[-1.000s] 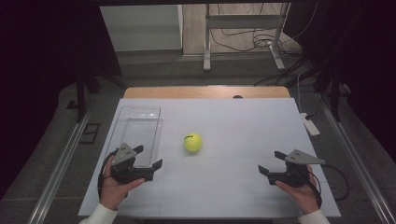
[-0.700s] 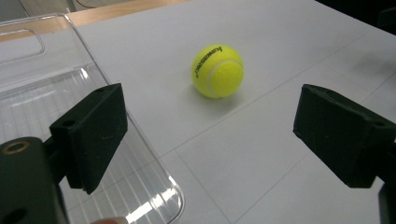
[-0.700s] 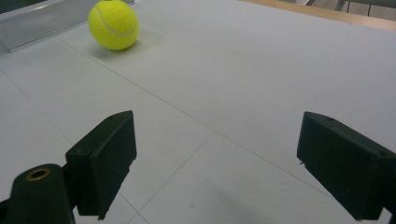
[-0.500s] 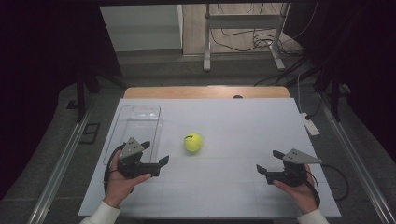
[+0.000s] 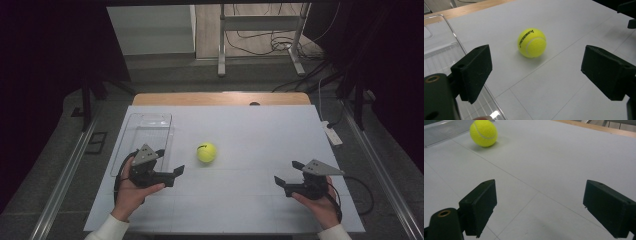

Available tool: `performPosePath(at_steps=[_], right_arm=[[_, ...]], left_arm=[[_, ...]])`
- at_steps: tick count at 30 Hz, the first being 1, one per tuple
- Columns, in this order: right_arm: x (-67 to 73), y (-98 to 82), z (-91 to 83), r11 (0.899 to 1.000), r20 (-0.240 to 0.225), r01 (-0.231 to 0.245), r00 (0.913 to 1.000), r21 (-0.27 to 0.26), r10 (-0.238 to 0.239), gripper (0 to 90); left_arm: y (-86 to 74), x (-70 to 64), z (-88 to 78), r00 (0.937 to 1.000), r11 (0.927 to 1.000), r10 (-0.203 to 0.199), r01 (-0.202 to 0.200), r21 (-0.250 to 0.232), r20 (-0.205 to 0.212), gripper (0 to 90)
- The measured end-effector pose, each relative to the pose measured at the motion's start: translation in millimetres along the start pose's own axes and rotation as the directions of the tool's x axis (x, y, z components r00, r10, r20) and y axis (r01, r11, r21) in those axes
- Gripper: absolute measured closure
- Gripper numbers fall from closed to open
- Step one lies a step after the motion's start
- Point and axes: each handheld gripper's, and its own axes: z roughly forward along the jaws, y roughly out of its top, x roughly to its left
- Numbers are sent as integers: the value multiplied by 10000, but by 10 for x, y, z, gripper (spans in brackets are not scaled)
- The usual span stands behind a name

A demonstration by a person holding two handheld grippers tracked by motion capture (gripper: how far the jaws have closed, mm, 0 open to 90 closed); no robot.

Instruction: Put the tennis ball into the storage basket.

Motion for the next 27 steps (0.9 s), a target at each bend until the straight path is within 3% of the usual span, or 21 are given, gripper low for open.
performPosePath(at_steps=[14, 27], right_arm=[[15, 6, 7, 10000, -9, 40, 10000, -23, -40, 121], [21, 8, 15, 9999, -10, 130, 9999, -36, -130, 121]], left_arm=[[175, -42, 112, 9996, 9998, 191, -192, 46, 224, 107], [273, -70, 266, 9986, 9983, 303, -323, 484, 425, 102]])
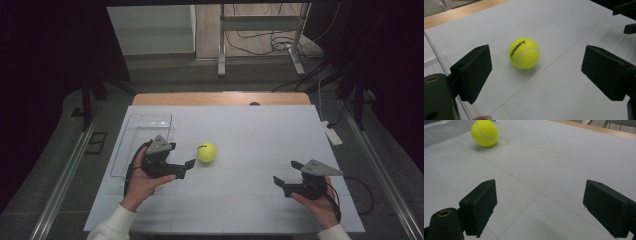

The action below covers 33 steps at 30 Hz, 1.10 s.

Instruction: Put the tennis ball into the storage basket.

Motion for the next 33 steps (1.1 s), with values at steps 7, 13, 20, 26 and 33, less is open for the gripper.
performPosePath(at_steps=[7, 13, 20, 26, 33], right_arm=[[2, -2, 4, 10000, -35, 25, 10000, 30, -25, 121], [6, -2, 9, 9999, -8, 74, 10000, 86, -74, 121], [7, -2, 10, 9999, -6, 84, 10000, 88, -84, 121], [6, -3, 12, 9999, -5, 89, 10000, 96, -89, 121], [5, -4, 15, 9999, -22, 96, 10000, 100, -95, 121]], left_arm=[[48, -14, 76, 10000, 9998, 89, -89, 202, 30, 100], [94, -18, 144, 9998, 9993, 146, -149, 347, 99, 97], [138, -13, 207, 9997, 9990, 145, -153, 417, 193, 96], [164, 1, 259, 9997, 9989, 52, -64, 464, 256, 96], [205, 8, 332, 9995, 9988, -34, 18, 498, 324, 96]])
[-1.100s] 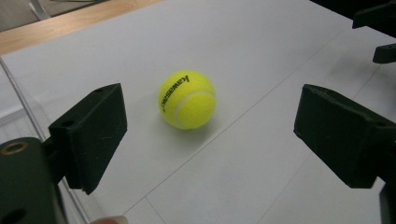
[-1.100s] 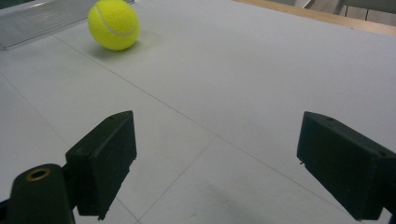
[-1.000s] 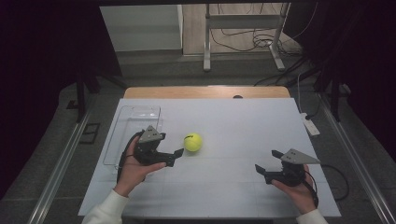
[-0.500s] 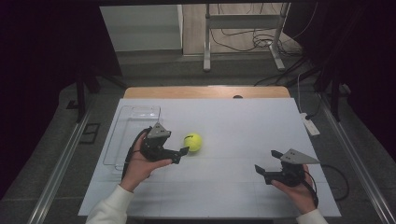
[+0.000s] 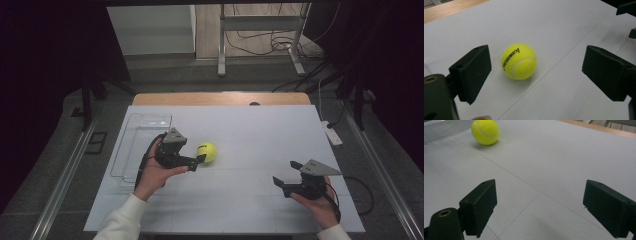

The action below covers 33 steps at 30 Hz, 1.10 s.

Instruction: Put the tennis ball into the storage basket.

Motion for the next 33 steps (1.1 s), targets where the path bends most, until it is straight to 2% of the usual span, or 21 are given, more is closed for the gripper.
performPosePath(at_steps=[25, 33], right_arm=[[-8, -3, 1, 10000, 15, -16, 10000, 12, 16, 121], [-15, -7, 7, 10000, -20, -43, 10000, 26, 44, 121]], left_arm=[[90, 59, 202, 9998, 9991, -193, 192, 372, 27, 93], [104, 94, 320, 9996, 9971, -277, 274, 706, 28, 91]])
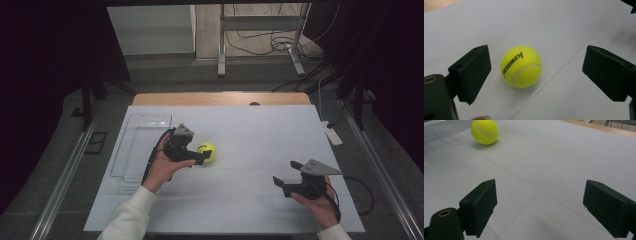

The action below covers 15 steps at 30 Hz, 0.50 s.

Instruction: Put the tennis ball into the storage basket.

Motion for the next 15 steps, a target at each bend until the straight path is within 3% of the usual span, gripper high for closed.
performPosePath(at_steps=[8, 15], right_arm=[[-4, -4, 7, 10000, -36, -20, 10000, 11, 20, 121], [-10, -9, 18, 10000, -98, -38, 9999, 27, 38, 121]], left_arm=[[31, -11, 117, 10000, 9995, 12, -14, 322, 58, 84], [57, -10, 229, 9998, 9973, -92, 103, 728, -148, 76]])
